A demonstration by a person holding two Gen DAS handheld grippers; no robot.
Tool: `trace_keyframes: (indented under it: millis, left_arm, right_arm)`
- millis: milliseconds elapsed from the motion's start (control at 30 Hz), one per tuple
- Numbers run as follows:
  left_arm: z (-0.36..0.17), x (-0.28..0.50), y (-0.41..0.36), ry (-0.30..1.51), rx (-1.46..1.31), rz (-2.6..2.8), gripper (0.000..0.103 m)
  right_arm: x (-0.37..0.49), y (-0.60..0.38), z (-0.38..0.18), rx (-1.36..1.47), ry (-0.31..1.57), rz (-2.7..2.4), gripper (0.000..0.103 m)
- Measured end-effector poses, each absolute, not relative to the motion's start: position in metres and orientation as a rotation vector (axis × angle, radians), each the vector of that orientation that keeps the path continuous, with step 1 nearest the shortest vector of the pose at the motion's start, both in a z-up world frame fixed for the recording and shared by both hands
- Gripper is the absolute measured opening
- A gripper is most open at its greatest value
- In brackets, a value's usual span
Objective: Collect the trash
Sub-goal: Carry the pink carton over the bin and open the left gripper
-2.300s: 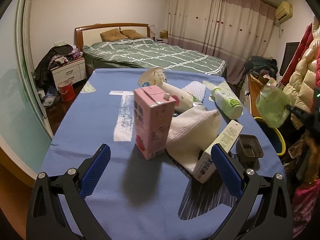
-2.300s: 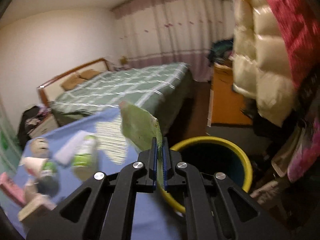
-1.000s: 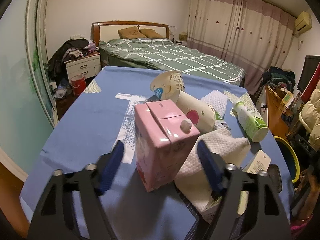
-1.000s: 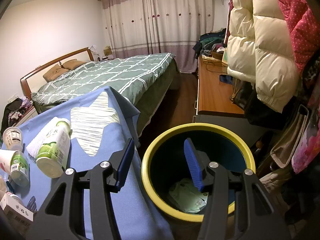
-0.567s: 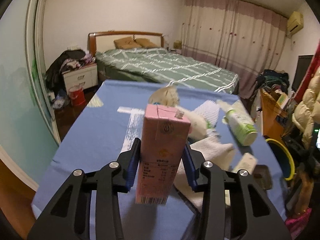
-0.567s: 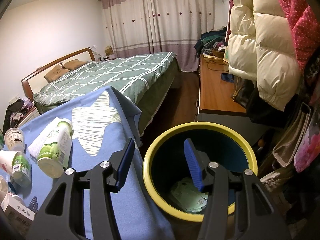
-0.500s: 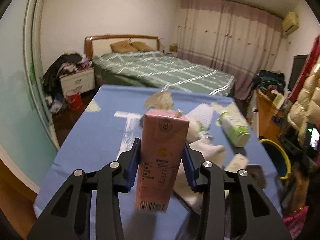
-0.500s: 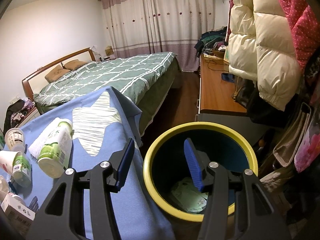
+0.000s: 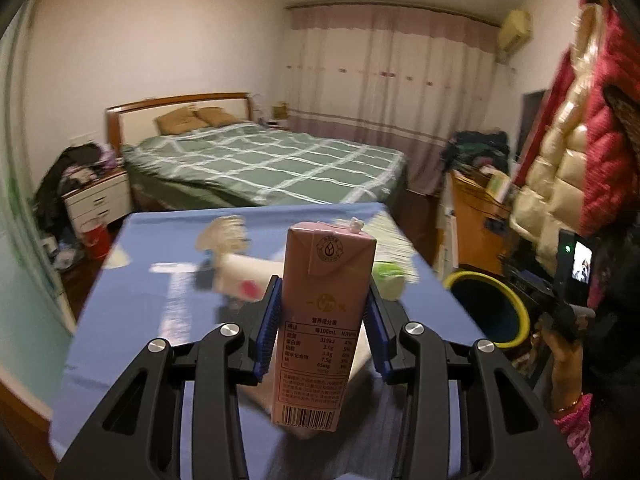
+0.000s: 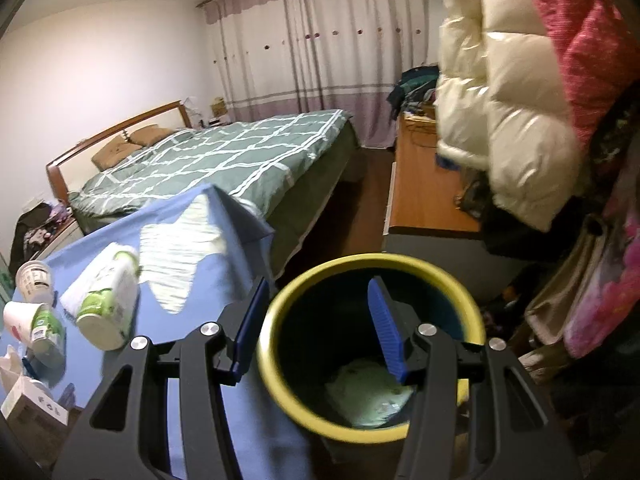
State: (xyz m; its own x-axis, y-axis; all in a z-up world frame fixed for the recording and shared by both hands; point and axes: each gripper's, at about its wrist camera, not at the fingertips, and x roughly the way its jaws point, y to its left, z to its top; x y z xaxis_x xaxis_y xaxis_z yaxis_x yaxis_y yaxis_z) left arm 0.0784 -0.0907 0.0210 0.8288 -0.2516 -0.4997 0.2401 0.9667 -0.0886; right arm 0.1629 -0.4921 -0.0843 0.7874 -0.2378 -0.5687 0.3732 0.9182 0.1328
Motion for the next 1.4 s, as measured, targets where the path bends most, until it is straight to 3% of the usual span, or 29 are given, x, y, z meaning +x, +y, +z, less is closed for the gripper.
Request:
trace_keyframes:
  millis: [533,1033,1100,1133,1167,1400]
  left_arm:
    - [-0.022,0.15,-0.303,0.65,0.076,-0.576,0.039]
    - [-0.073,0.218,-0.425,0.739,0.067,-0.605,0.04]
    - [-0.073,0.217,-0.425,0.743,0.057,-0.603,0.052]
    - [-0.07,0.214,-0.422,0.724,0.055,-0.594,0.069]
    - [-0.068,0.212,-0.422,0.703,0.059,-0.586,0.076]
    - [-0.022,0.177,-0.366,0.595,0.05,-0.574,0.08]
  right_arm:
    - [0.138,-0.568,-0.103,0.282,0.607,-0.405,0.05]
    - [0.139,-0.594,-0.115,0.287,0.639,-0.418,0.05]
    - [0.139,-0.594,-0.116,0.285,0.643,-0.419,0.05]
    - [0.139,-0.593,-0.116,0.285,0.645,-0.42,0.05]
    - [0.139,-0.592,-0.116,0.285,0.647,-0.42,0.05]
    - [0.14,-0.576,-0.112,0.27,0.652,-0.402,0.05]
